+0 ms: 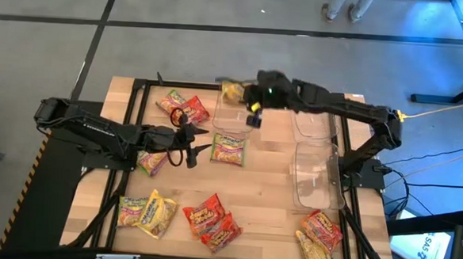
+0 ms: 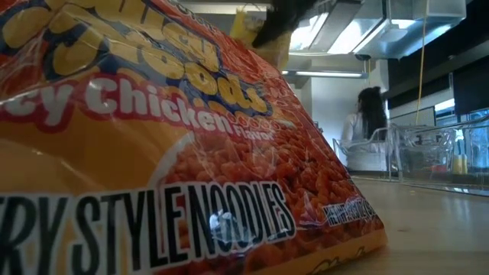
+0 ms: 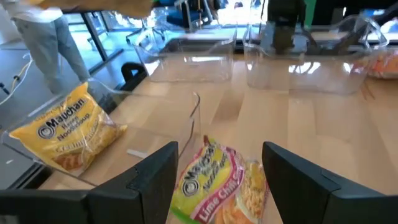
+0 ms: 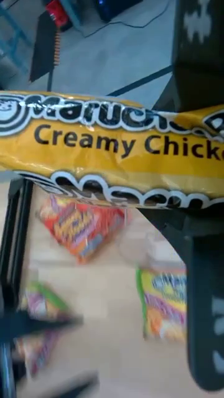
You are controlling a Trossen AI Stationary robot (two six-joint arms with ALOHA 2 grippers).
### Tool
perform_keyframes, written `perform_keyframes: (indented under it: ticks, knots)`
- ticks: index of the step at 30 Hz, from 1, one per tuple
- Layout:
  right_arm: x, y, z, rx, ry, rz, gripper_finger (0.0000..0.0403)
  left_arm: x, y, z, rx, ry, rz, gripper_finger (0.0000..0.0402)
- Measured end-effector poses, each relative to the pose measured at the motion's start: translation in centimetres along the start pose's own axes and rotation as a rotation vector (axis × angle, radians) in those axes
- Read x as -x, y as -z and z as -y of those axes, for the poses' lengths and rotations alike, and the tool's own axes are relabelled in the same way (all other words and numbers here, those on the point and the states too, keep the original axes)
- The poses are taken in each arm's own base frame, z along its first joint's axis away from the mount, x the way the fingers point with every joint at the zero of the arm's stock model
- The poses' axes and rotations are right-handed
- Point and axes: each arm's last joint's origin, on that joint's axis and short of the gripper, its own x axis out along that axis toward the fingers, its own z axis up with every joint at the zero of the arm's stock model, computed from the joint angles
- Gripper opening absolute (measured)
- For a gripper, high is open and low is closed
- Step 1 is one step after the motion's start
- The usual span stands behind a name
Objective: Sort Maruchan noodles
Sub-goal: Put the yellow noodle pack into the top left transparent bin
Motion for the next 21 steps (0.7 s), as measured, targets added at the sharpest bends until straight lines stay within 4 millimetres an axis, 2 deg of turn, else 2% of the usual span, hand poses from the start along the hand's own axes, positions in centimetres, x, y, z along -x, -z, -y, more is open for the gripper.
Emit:
perform_keyframes:
  ticks: [5,10,14,21]
  knots:
    - [-2.7,2.1,4.1,-0.079,-0.032,-0.033,0.0094,0.0,0.0,0.0,-0.002,0.000,-0.002,0.0227]
    - [-6.5,4.6,6.6,-0.135,-0.062,-0.076,0.0095,0.0,0.0,0.0,-0.002,-0.001,-0.002,0.0227]
    - [-9.2,6.4,7.4,-0.147,-0.094,-0.112,0.0095,0.0,0.0,0.0,-0.003,-0.001,-0.002,0.0227]
    - [-13.0,8.6,6.8,-0.138,-0.178,-0.161,0.0095,0.0,0.0,0.0,-0.005,-0.001,-0.002,0.0227]
